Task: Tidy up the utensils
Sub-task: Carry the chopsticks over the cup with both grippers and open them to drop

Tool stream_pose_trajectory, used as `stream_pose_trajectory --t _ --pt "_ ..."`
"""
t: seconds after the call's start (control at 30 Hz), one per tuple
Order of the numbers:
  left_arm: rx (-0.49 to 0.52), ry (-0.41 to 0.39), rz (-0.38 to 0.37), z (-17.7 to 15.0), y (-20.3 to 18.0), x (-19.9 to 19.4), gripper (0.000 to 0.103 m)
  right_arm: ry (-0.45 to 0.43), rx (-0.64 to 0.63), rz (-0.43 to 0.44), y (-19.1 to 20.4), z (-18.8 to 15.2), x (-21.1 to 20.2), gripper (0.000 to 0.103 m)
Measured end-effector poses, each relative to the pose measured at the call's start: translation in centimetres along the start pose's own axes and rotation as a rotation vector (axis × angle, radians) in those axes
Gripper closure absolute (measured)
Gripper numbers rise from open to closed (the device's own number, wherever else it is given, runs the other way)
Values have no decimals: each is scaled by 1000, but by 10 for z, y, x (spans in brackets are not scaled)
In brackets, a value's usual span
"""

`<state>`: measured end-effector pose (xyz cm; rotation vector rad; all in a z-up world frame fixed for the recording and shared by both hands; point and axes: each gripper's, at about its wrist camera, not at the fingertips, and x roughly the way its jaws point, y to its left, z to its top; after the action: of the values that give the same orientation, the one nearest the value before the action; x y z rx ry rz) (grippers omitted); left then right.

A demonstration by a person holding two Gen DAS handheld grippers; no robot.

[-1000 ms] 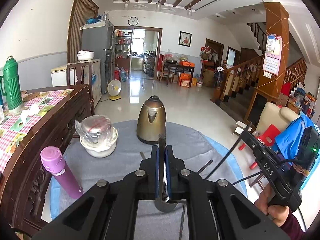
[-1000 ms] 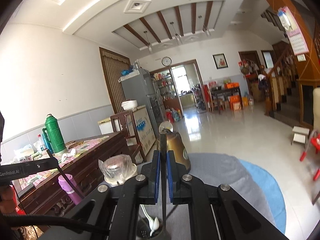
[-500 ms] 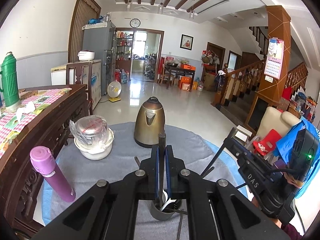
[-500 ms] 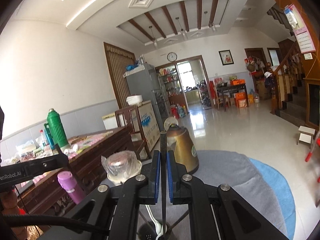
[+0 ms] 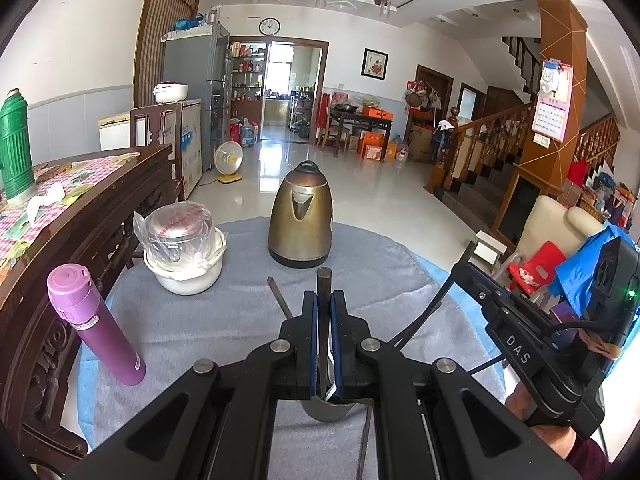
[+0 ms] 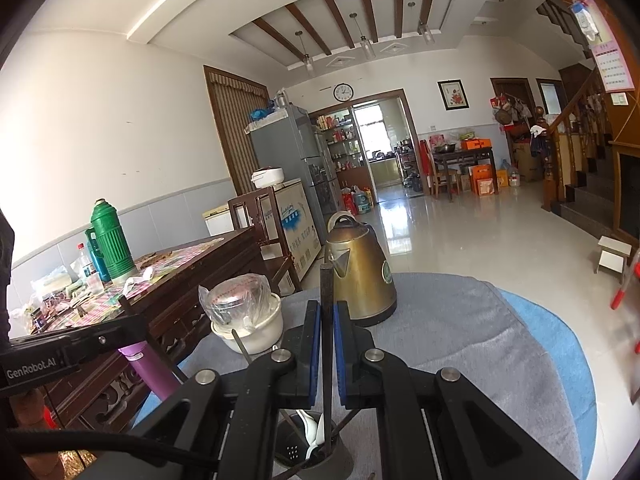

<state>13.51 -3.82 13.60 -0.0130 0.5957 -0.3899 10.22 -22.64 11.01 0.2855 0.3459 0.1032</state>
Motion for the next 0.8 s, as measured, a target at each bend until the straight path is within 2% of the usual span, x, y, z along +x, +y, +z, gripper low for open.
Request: stream_pose_trajectory --t 0.8 --pt "33 0 51 -5 -3 -3 96 12 13 19 1 0 -1 96"
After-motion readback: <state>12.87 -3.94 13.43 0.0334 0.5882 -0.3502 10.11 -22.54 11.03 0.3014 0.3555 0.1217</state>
